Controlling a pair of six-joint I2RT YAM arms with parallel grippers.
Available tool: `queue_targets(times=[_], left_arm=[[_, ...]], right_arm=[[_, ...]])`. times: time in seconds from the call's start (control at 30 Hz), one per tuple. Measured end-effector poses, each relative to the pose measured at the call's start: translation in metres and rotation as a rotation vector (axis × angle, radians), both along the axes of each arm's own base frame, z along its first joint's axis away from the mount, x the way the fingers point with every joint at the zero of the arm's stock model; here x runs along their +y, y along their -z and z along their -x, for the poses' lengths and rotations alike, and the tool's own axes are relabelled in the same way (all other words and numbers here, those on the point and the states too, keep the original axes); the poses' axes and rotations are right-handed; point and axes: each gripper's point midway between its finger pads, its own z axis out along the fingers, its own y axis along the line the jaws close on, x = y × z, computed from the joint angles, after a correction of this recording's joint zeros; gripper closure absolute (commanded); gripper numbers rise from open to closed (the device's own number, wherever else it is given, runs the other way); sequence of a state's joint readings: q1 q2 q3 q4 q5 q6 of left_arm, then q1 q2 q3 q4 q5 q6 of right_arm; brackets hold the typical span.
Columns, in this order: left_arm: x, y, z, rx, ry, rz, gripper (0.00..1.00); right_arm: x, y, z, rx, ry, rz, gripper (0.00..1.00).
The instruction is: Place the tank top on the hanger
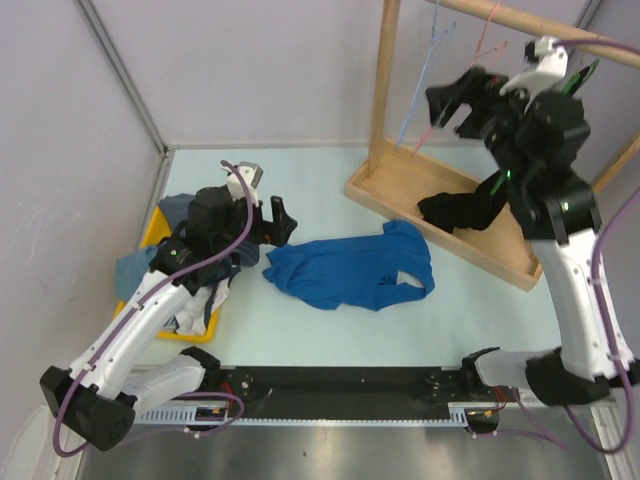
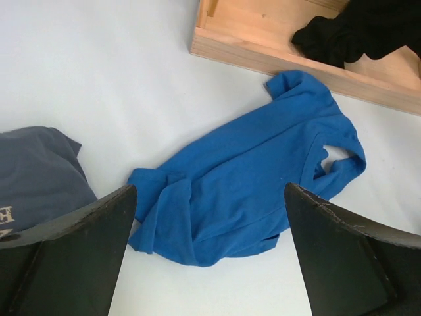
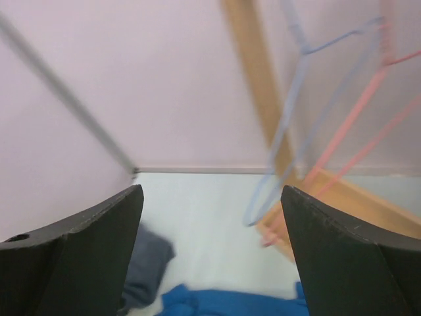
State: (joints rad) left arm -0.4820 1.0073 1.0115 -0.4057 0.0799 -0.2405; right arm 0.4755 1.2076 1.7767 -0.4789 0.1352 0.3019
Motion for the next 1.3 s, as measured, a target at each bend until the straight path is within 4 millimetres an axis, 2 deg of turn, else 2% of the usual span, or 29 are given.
queue_targets(times=[0.07,0.1,0.17,0.23,0.33,0.43,0.5,0.53,0.57,0.63,0.67,0.9,0.97,1.17,1.3], left_arm=[[0.000,-0.004,-0.002,-0.017,0.011,-0.013,0.00],[0.000,-0.003,-0.002,-0.017,0.013,-0.019,0.00],[0.001,-0.001,-0.002,-0.021,0.018,-0.030,0.00],[0.001,0.002,-0.002,-0.019,0.019,-0.035,0.01],[0.002,0.011,-0.001,-0.006,0.020,-0.048,0.00],[0.003,0.020,0.001,0.011,0.026,-0.061,0.00],[0.003,0.023,0.002,0.017,0.031,-0.063,0.00],[0.003,0.023,0.002,0.018,0.031,-0.063,0.00],[0.002,0.023,0.002,0.017,0.033,-0.062,0.01],[0.002,0.023,0.002,0.016,0.034,-0.061,0.01],[0.002,0.023,0.002,0.017,0.034,-0.061,0.01],[0.000,0.027,0.003,0.024,0.046,-0.057,0.01],[-0.001,0.028,0.002,0.026,0.049,-0.057,0.01],[-0.001,0.029,0.001,0.028,0.049,-0.058,0.01],[-0.001,0.031,0.001,0.029,0.046,-0.060,0.01]], right_arm=[[-0.029,-0.012,-0.033,0.003,0.076,-0.008,0.10],[-0.034,-0.011,-0.049,0.017,0.081,-0.010,0.10],[-0.045,0.004,-0.079,0.069,0.095,-0.014,0.11],[-0.053,0.030,-0.108,0.142,0.094,-0.018,0.12],[-0.064,0.062,-0.137,0.236,0.109,-0.030,0.13],[-0.074,0.083,-0.156,0.287,0.127,-0.045,0.16],[-0.079,0.091,-0.167,0.303,0.140,-0.054,0.26],[-0.080,0.093,-0.170,0.306,0.141,-0.056,0.32],[-0.080,0.095,-0.173,0.307,0.142,-0.060,0.43],[-0.079,0.096,-0.177,0.306,0.142,-0.065,0.54],[-0.079,0.096,-0.177,0.304,0.143,-0.072,0.66],[-0.082,0.094,-0.171,0.268,0.162,-0.087,0.96],[-0.084,0.086,-0.167,0.249,0.171,-0.091,1.00],[-0.087,0.067,-0.158,0.198,0.174,-0.096,1.00],[-0.078,0.054,-0.147,0.167,0.147,-0.083,1.00]])
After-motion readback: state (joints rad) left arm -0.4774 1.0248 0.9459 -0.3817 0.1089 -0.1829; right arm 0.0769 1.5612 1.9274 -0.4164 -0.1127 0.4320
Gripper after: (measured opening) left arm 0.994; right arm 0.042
